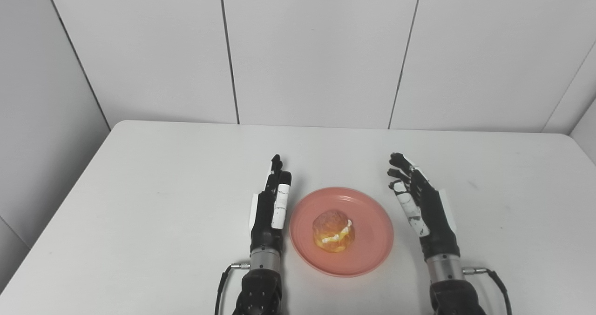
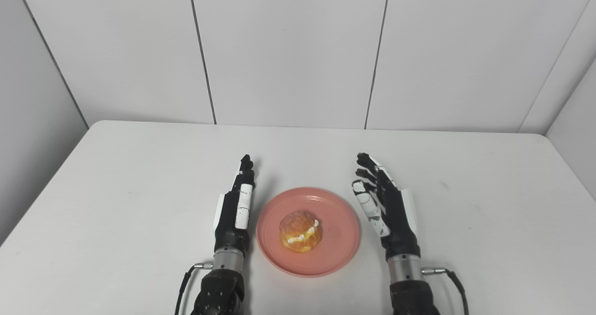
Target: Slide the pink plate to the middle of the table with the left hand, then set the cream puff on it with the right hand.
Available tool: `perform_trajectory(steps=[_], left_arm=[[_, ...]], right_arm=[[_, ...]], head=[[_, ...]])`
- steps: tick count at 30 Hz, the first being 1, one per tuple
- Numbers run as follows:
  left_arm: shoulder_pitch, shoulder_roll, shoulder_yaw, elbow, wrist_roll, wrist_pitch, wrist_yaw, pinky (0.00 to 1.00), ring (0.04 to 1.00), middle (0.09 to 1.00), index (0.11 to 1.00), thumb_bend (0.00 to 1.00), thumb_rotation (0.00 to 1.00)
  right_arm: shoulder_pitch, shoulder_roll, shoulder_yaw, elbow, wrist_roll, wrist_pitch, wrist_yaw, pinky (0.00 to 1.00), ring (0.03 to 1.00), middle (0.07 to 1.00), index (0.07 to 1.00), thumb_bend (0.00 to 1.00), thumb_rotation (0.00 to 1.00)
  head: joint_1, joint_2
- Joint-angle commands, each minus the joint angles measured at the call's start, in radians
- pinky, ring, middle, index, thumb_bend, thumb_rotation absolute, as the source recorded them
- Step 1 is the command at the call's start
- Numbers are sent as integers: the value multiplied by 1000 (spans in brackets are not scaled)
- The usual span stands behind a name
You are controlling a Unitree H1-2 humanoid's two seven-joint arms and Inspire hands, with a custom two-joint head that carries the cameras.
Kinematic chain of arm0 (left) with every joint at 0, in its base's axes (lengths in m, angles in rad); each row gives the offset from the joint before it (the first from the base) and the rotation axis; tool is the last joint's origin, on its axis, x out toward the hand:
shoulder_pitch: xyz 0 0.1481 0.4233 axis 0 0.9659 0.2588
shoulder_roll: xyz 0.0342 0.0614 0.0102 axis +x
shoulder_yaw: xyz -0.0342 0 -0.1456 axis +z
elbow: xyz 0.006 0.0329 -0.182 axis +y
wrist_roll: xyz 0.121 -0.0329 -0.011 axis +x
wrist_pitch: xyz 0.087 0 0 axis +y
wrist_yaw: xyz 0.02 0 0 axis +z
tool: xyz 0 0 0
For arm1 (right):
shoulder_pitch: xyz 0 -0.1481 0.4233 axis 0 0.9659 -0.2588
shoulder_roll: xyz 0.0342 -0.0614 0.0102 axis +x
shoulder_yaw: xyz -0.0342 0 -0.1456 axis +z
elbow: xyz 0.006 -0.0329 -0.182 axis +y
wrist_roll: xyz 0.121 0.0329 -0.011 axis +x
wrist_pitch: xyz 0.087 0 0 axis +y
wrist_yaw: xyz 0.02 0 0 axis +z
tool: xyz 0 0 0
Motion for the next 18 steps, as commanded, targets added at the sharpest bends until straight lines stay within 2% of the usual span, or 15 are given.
perform_trajectory(steps=[1,3,6,8,12,15,18], left_arm=[[55,33,5,38,29,-33,15,1000,1000,1000,982,907,1000],[55,36,6,33,27,-29,11,1000,1000,1000,987,901,1000],[53,39,7,24,19,-20,4,1000,1000,1000,993,872,1000],[52,42,7,17,18,-11,1,1000,1000,1000,995,867,1000],[49,52,10,-4,8,25,-10,1000,1000,1000,997,865,1000],[47,57,12,-16,-4,49,-18,1000,1000,1000,996,872,1000],[46,65,10,-25,-3,69,-26,1000,1000,1000,999,863,1000]], right_arm=[[-14,7,-3,0,3,-75,-40,801,853,869,843,761,999],[-9,-5,15,26,-62,-98,-77,795,860,877,848,705,1000],[5,-19,44,49,-151,-108,-132,712,854,872,838,723,1000],[11,-19,54,58,-165,-112,-152,709,859,873,838,747,1000],[23,-19,74,75,-190,-108,-175,802,884,892,854,779,1000],[28,-18,79,82,-187,-101,-181,707,881,897,850,798,1000],[30,-18,83,88,-184,-97,-183,675,881,904,851,796,1000]], head=[[-1,0],[-2,-1],[-2,1],[-3,2],[-8,2],[-9,4],[-8,7]])
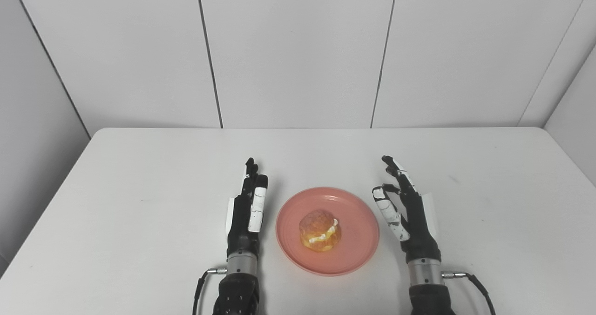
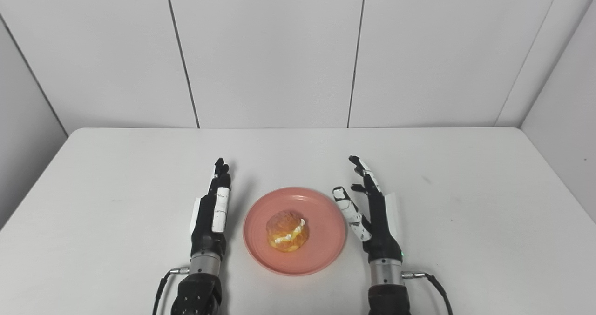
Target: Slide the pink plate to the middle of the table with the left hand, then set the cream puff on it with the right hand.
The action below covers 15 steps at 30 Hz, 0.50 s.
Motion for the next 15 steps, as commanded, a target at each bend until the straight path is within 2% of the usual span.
perform_trajectory(steps=[1,4,6,8,9,15], left_arm=[[37,21,3,10,4,16,-19,1000,1000,1000,1000,868,1000],[39,24,-1,7,1,28,-26,1000,1000,1000,1000,865,1000],[39,26,-3,12,2,25,-29,1000,1000,1000,1000,859,1000],[38,25,-3,15,1,25,-28,1000,1000,1000,1000,859,1000],[38,24,-3,16,1,27,-27,1000,1000,1000,1000,859,1000],[39,20,-6,14,4,34,-24,1000,1000,1000,1000,859,1000]], right_arm=[[29,0,7,36,-2,-33,-21,679,886,907,850,792,1000],[30,-1,9,44,4,-40,-23,717,899,913,855,780,1000],[31,2,4,50,43,-47,-7,786,916,919,863,771,1000],[35,7,-5,49,118,-36,32,918,961,948,899,808,1000],[36,8,-8,47,151,-30,51,941,971,956,910,820,1000],[45,9,-22,23,287,48,144,998,999,995,966,907,1000]], head=[[1,0],[4,1],[5,1],[6,0],[6,0],[11,1]])
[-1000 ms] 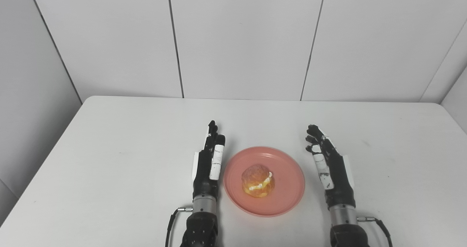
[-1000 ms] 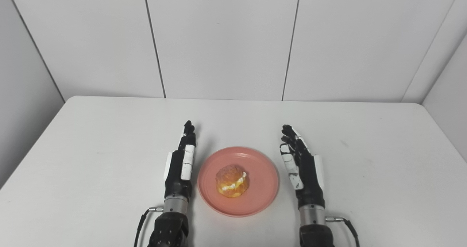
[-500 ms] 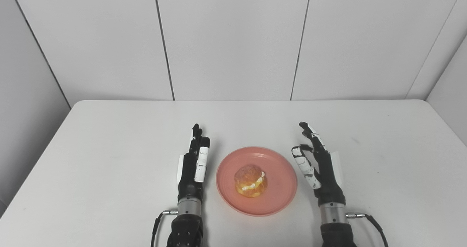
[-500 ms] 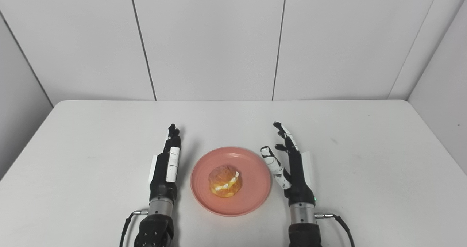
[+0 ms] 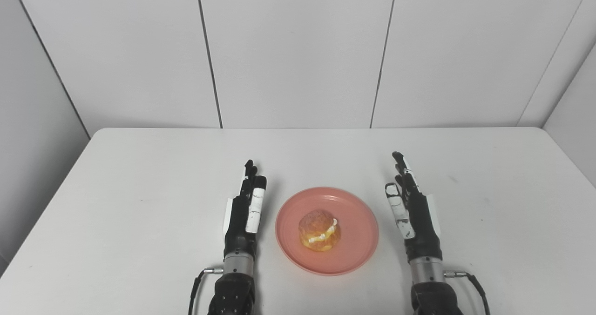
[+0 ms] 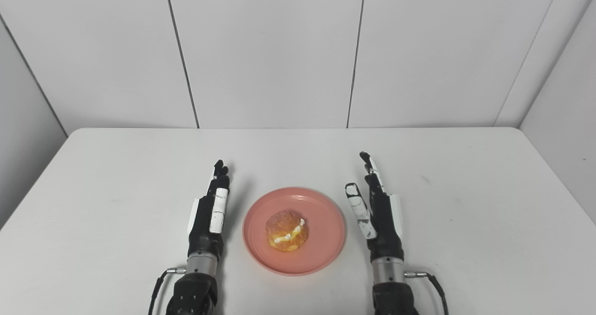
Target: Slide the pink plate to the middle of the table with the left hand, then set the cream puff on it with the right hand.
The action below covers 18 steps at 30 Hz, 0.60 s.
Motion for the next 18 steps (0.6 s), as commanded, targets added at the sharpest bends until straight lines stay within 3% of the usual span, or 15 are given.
perform_trajectory(steps=[1,7,14,18], left_arm=[[38,8,-1,17,8,17,-7,1000,1000,1000,1000,857,1000],[39,3,-1,15,2,23,-7,1000,1000,1000,997,850,1000],[39,1,-2,17,3,19,-7,1000,1000,1000,1000,864,1000],[40,2,-4,15,4,19,-8,1000,1000,1000,1000,859,1000]], right_arm=[[45,9,-1,3,56,65,41,999,1000,998,980,919,1000],[35,6,-11,-67,126,230,91,1000,1000,1000,1000,882,1000],[25,-19,-5,-110,127,343,119,1000,1000,1000,1000,865,1000],[20,-26,-4,-119,126,373,123,1000,1000,1000,1000,858,1000]], head=[[2,1],[5,2],[13,5],[13,5]])
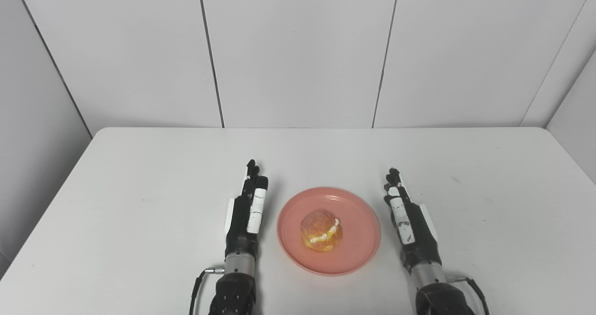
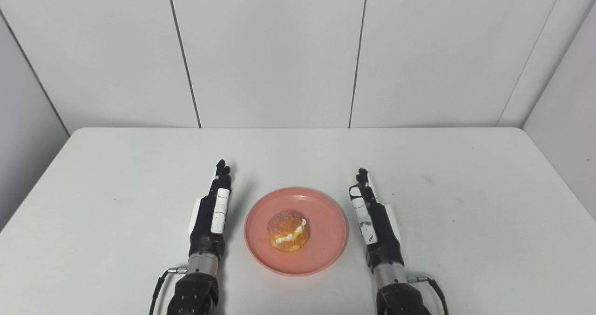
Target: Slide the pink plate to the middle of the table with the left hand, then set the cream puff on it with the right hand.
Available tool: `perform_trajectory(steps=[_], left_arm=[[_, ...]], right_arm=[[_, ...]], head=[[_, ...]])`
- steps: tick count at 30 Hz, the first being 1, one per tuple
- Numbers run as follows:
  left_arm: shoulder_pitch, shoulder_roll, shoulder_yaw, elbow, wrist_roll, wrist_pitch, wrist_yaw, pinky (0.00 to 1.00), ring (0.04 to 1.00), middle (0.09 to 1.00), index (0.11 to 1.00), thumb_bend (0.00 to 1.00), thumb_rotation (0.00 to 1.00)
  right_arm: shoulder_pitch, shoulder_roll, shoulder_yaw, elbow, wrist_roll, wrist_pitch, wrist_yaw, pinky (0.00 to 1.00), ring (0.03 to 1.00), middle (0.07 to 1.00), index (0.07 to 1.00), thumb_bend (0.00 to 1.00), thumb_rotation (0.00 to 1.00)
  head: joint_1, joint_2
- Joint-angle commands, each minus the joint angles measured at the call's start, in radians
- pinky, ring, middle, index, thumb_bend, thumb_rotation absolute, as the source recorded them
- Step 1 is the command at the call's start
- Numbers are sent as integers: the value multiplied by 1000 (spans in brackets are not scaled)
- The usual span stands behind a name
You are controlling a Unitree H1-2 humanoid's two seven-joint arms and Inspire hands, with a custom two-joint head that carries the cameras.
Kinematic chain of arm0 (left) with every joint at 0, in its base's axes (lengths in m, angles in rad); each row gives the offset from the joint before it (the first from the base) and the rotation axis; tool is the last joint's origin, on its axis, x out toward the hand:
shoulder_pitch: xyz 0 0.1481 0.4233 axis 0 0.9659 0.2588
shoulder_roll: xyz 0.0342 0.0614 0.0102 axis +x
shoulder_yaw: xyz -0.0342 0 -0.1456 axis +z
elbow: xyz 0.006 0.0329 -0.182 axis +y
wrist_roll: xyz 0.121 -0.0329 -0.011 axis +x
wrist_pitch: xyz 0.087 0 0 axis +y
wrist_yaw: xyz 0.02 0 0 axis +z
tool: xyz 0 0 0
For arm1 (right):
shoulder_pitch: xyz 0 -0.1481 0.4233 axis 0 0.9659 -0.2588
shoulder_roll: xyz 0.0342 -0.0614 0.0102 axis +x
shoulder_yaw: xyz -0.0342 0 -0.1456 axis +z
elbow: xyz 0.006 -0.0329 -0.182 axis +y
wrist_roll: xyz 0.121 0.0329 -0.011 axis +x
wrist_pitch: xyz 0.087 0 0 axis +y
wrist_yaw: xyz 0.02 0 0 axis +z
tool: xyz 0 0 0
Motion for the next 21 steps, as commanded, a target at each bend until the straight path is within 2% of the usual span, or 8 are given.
perform_trajectory(steps=[1,13,21], left_arm=[[39,4,0,20,5,8,-8,1000,1000,1000,1000,859,1000],[47,4,-4,21,5,0,-9,1000,1000,1000,998,863,1000],[48,4,-4,29,7,-4,-7,1000,1000,1000,995,880,1000]], right_arm=[[-1,-4,1,-12,1,57,12,1000,1000,1000,1000,858,1000],[6,-3,-5,-9,8,31,8,1000,1000,1000,1000,865,1000],[-2,14,-39,28,52,32,-2,1000,1000,1000,1000,861,1000]], head=[[1,1],[2,4],[1,5]])
